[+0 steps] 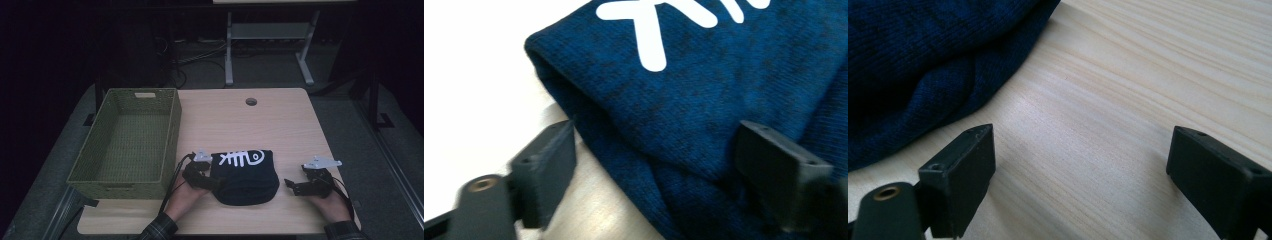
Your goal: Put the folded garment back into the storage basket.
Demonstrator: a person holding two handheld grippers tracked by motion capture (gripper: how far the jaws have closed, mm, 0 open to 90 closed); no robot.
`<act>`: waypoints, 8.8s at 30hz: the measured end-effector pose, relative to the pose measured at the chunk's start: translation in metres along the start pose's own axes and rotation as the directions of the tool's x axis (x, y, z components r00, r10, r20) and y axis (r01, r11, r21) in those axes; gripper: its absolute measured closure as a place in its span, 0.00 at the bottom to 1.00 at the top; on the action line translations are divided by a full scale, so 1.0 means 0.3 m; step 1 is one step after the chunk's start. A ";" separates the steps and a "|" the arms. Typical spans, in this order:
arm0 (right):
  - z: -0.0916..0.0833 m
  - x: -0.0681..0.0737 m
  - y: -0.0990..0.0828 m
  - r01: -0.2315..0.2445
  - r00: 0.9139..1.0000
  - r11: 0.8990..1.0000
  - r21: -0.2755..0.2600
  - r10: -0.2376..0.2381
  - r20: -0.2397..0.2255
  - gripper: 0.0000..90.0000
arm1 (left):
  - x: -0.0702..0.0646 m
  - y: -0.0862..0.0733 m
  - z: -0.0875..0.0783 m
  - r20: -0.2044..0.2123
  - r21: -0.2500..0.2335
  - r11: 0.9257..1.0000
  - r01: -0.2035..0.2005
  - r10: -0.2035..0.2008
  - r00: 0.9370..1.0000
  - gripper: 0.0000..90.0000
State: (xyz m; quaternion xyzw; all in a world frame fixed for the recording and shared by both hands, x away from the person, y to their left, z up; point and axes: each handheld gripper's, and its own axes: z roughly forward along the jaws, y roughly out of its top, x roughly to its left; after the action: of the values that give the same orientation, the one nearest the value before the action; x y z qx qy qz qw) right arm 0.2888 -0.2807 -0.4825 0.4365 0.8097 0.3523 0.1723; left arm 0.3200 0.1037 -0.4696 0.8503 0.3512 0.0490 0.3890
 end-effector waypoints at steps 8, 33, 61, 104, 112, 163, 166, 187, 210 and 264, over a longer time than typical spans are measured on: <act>0.000 0.000 0.000 0.000 1.000 1.000 0.000 0.000 0.000 0.13 | -0.007 0.001 0.000 0.060 0.004 1.000 -0.017 0.016 0.998 0.49; 0.000 0.000 0.000 0.000 1.000 1.000 0.000 0.000 -0.001 0.13 | -0.032 0.072 -0.043 0.101 0.027 0.996 -0.088 0.085 0.991 0.81; 0.000 0.000 0.001 -0.003 1.000 1.000 0.002 0.003 0.001 0.12 | -0.042 0.239 -0.192 0.157 -0.058 0.977 -0.205 0.212 0.965 0.81; -0.003 0.006 -0.003 -0.024 0.999 1.000 -0.001 0.024 0.026 0.11 | 0.115 0.280 -0.559 0.098 -0.259 0.951 -0.171 0.201 0.975 0.81; -0.004 0.007 -0.004 -0.027 0.999 1.000 0.001 0.027 0.026 0.11 | 0.142 0.271 -0.616 0.080 -0.269 0.949 -0.164 0.192 0.978 0.81; -0.003 0.006 -0.004 -0.027 0.999 1.000 0.001 0.027 0.032 0.11 | 0.379 0.159 -1.008 -0.092 -0.182 0.981 -0.062 0.046 0.995 0.81; -0.003 0.006 -0.004 -0.028 0.999 1.000 0.001 0.027 0.031 0.11 | 0.394 0.147 -1.023 -0.106 -0.166 0.985 -0.054 0.037 0.994 0.81; -0.003 0.006 -0.004 -0.027 0.999 1.000 0.002 0.027 0.031 0.11 | 0.469 0.069 -1.088 -0.190 -0.064 0.998 -0.001 -0.011 0.982 0.81; -0.003 0.006 -0.004 -0.027 0.999 1.000 0.002 0.027 0.031 0.11 | 0.461 0.066 -0.926 -0.084 0.044 0.999 -0.023 0.026 0.996 0.81; -0.003 0.006 -0.004 -0.027 0.999 1.000 0.002 0.027 0.031 0.11 | 0.646 -0.079 -0.828 -0.255 0.137 0.985 0.107 -0.069 0.965 0.36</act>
State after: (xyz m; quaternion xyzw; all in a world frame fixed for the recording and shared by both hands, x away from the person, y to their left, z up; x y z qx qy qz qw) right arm 0.2867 -0.2801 -0.4826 0.4529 0.8014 0.3469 0.1797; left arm 0.3635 0.3932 -0.3508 0.8477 0.4375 0.1113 0.2786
